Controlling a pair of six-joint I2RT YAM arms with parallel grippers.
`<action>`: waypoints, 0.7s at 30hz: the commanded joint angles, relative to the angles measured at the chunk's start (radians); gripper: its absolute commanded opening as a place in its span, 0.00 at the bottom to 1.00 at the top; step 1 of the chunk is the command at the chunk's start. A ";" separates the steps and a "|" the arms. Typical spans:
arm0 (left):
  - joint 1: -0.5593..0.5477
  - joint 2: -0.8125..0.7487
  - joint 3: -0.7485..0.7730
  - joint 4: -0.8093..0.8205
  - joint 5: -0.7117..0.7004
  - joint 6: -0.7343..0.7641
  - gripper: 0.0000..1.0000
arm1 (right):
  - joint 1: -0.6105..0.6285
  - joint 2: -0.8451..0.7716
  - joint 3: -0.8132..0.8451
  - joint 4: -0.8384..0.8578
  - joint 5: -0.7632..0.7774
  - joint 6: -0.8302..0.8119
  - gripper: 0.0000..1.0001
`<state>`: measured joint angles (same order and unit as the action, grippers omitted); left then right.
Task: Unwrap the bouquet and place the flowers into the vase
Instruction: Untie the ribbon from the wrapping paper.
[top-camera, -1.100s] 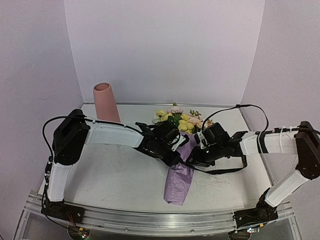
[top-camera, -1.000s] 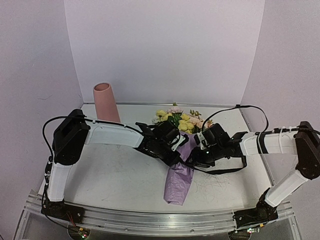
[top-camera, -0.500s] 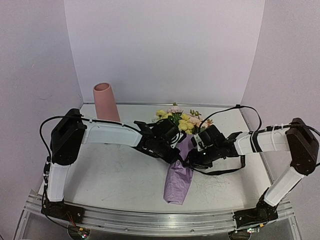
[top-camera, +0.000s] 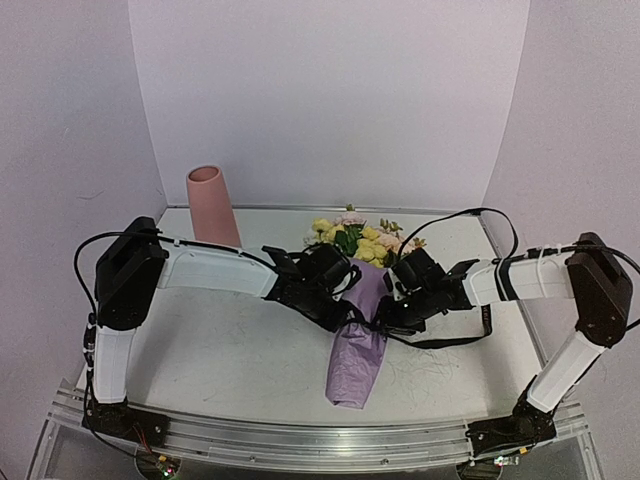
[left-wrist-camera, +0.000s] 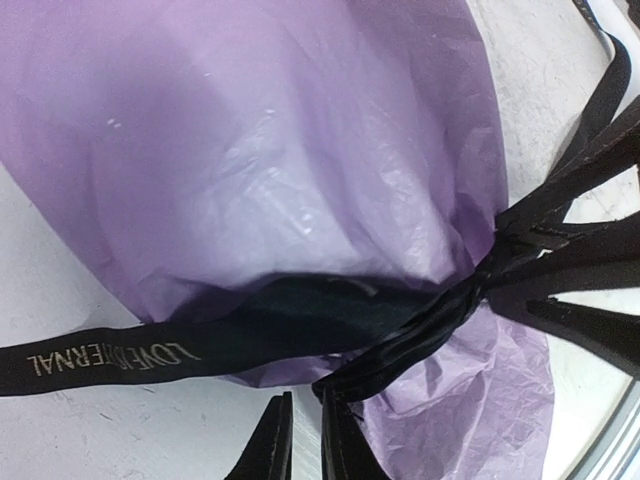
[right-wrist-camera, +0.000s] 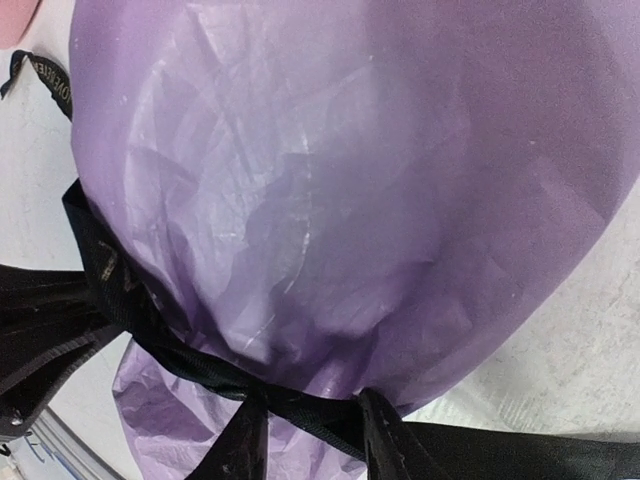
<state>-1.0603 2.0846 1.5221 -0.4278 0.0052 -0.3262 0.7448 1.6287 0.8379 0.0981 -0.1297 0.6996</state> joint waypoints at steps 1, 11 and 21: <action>-0.001 -0.082 -0.010 0.002 -0.045 -0.019 0.14 | -0.001 -0.049 0.018 -0.081 0.079 0.007 0.34; -0.003 -0.052 0.060 0.004 0.064 0.047 0.36 | -0.001 -0.063 0.057 -0.090 0.035 -0.057 0.37; -0.003 0.017 0.127 0.004 0.121 0.092 0.41 | -0.001 0.008 0.102 -0.089 0.000 -0.061 0.46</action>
<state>-1.0603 2.0689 1.5948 -0.4269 0.0854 -0.2700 0.7448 1.5995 0.9130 0.0500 -0.1131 0.6460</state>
